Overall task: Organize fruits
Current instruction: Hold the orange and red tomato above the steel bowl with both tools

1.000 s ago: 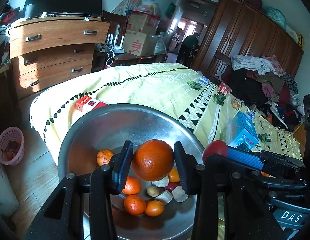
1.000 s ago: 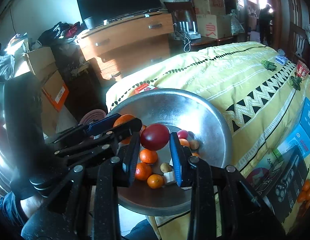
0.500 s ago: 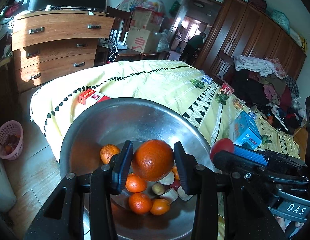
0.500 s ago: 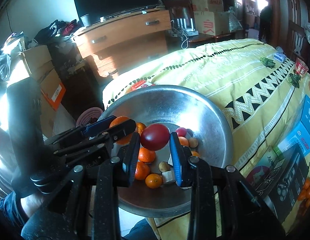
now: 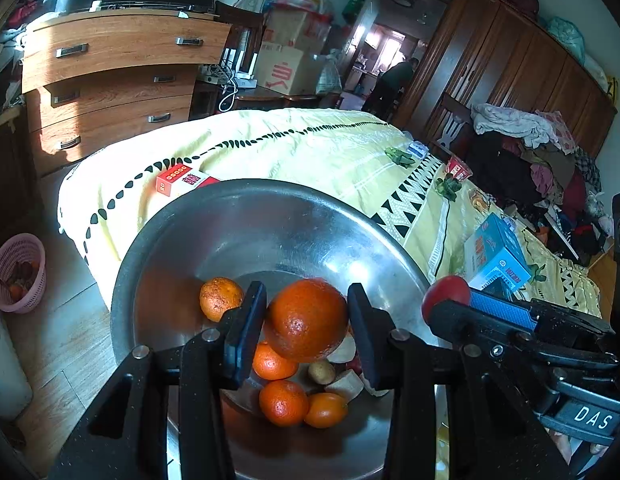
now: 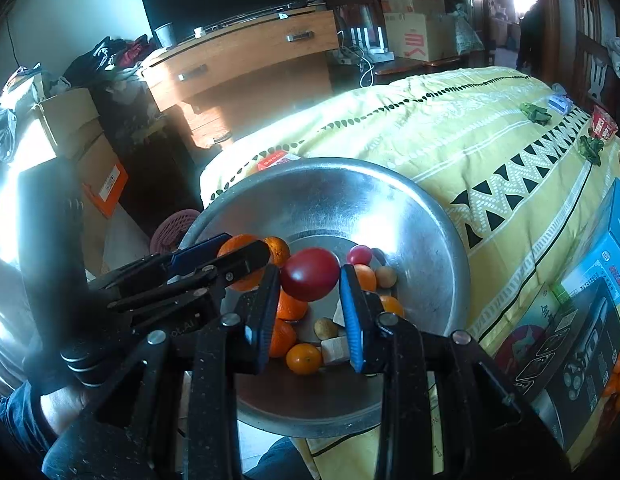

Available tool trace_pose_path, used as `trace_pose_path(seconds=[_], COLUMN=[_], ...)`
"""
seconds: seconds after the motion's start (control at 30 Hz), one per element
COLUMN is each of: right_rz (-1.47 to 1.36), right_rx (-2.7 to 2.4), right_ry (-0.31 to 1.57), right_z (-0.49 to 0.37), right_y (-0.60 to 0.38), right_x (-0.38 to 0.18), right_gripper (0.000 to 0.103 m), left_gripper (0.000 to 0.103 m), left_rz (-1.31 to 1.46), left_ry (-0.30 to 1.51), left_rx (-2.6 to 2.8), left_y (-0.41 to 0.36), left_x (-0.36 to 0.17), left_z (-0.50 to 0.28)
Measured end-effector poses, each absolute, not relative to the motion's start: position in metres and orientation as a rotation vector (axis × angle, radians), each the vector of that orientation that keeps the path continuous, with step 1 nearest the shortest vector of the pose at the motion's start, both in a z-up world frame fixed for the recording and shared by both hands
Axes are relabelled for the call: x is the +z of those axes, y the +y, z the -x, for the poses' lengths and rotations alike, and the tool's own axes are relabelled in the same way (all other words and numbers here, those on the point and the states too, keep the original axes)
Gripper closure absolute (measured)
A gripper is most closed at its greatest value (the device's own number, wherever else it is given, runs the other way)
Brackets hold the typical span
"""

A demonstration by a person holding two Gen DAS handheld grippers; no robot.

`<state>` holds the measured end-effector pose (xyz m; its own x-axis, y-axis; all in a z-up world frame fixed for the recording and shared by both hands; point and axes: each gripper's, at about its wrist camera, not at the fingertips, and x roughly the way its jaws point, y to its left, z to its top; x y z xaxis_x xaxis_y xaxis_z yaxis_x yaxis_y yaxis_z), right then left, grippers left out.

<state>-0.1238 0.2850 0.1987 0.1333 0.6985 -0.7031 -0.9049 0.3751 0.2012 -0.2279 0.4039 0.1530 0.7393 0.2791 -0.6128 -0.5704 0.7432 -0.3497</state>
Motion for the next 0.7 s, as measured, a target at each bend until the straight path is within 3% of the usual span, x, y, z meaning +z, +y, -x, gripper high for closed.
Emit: trace_pose_path(seconds=[0.7], right_rz=[0.291], right_rx=[1.193], right_ry=[0.819], right_z=[0.1235], right_y=[0.2822], right_x=[0.2006], right_gripper=[0.072], left_gripper=[0.06], left_rz=[0.54], left_ry=[0.573], left_rx=[0.502], left_y=[0.4022], left_x=[0.1542], left_z=[0.2243])
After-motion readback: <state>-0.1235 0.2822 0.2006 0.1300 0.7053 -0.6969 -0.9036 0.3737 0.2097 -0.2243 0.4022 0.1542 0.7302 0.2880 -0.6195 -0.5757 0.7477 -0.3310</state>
